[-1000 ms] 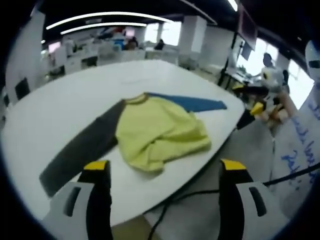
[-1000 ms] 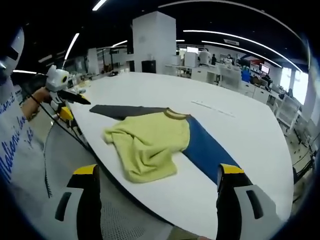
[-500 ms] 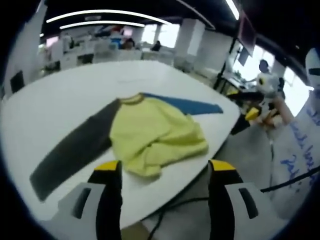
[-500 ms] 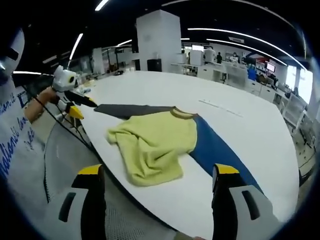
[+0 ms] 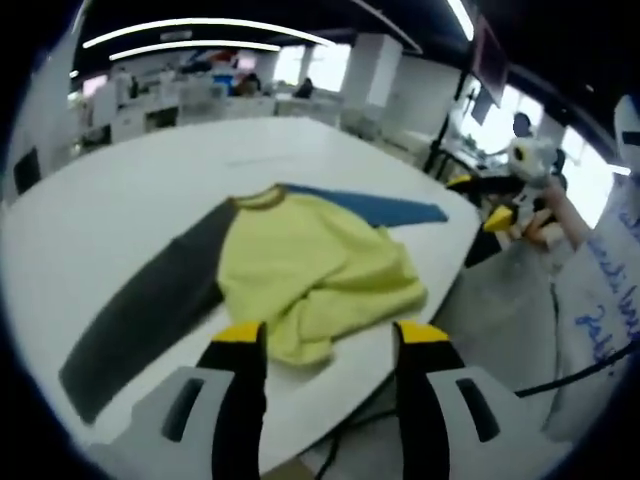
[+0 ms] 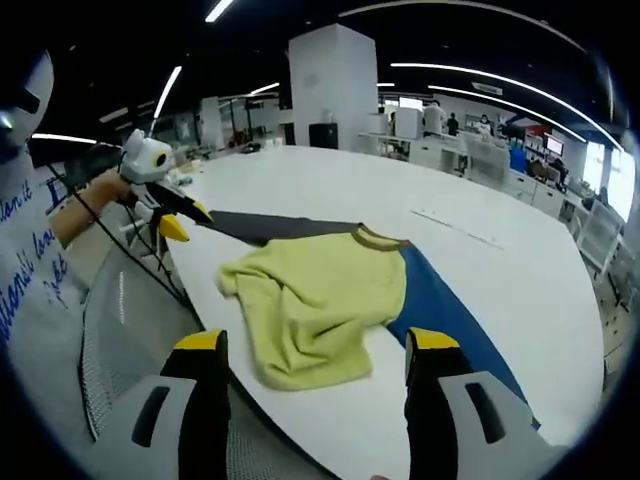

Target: Fold the garment on the visible template until the final outline fits inside the template.

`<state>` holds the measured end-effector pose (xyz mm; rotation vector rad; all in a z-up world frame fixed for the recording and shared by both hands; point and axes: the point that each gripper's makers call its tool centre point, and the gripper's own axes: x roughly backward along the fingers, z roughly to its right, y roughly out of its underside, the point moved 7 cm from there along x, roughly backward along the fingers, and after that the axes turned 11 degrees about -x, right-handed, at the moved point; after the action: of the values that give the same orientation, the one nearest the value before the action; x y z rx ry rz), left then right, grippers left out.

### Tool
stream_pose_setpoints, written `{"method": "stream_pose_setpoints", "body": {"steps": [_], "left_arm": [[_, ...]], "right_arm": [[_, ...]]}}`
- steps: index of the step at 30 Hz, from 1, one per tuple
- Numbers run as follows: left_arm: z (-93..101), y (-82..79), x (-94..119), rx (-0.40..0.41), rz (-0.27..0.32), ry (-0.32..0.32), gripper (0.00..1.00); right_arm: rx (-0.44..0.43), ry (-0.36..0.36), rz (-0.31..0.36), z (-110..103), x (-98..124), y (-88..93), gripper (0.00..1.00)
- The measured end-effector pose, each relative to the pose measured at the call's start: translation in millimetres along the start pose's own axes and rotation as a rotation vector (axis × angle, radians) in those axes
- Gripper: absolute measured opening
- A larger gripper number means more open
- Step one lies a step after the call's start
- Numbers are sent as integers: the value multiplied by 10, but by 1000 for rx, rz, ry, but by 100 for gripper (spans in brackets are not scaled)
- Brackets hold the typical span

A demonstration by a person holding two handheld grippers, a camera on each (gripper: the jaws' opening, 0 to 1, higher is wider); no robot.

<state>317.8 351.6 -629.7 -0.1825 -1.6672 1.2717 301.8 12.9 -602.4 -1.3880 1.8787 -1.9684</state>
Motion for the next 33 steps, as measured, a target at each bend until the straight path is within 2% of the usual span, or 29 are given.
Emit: {"method": "stream_pose_setpoints", "body": {"steps": [5, 10, 14, 18, 29, 33], "left_arm": [[-58, 31, -100, -8, -20, -17, 40], [-58, 85, -192, -3, -35, 5, 33], [-62, 124, -263, 17, -46, 3, 28], [-101, 211, -338, 28, -114, -5, 26], [-150, 259, -476, 10, -147, -25, 23], [-151, 266, -513, 29, -141, -21, 15]], "right_arm": [[23, -16, -29, 8, -91, 26, 65], [31, -25, -23, 16, -133, 16, 58], [32, -18, -11, 30, -152, 13, 57], [33, -15, -18, 28, -168, 35, 58], [23, 9, -12, 94, -188, 47, 54], [17, -1, -19, 106, -226, 71, 47]]}}
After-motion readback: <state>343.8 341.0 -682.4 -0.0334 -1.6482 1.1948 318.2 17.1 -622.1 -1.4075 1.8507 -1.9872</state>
